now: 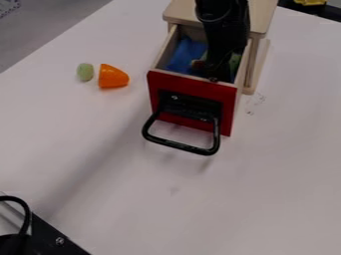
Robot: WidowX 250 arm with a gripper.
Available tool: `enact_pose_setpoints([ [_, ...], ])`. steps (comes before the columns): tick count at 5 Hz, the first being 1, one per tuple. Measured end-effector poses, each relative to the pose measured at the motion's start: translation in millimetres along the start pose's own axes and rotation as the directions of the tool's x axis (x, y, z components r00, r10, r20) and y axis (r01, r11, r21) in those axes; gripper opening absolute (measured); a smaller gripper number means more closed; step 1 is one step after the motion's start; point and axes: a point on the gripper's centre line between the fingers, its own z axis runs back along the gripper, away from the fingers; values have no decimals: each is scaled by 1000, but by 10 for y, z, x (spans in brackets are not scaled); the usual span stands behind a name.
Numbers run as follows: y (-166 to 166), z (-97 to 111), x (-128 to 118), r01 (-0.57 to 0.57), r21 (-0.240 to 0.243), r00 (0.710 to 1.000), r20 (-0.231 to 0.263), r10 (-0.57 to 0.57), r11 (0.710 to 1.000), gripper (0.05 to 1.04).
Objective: Take the thing of the drawer an put it on the left side of the table
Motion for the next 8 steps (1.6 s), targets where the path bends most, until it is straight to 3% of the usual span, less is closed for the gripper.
enact_pose_setpoints([
  [1, 18, 16, -36, -42, 49, 999, -20, 43, 998, 675],
  [2, 16, 20, -44, -51, 53, 998, -23, 52, 997, 423],
  [3, -1, 28, -41, -57, 56, 998, -14, 58, 997, 296],
  [5, -72, 114, -62, -51, 54, 999, -5, 52, 997, 194],
  [6, -47, 286, -57, -52, 69, 999, 3, 52, 996, 169],
  [8, 23, 847, -177, -97, 118, 995, -14, 99, 988, 147],
])
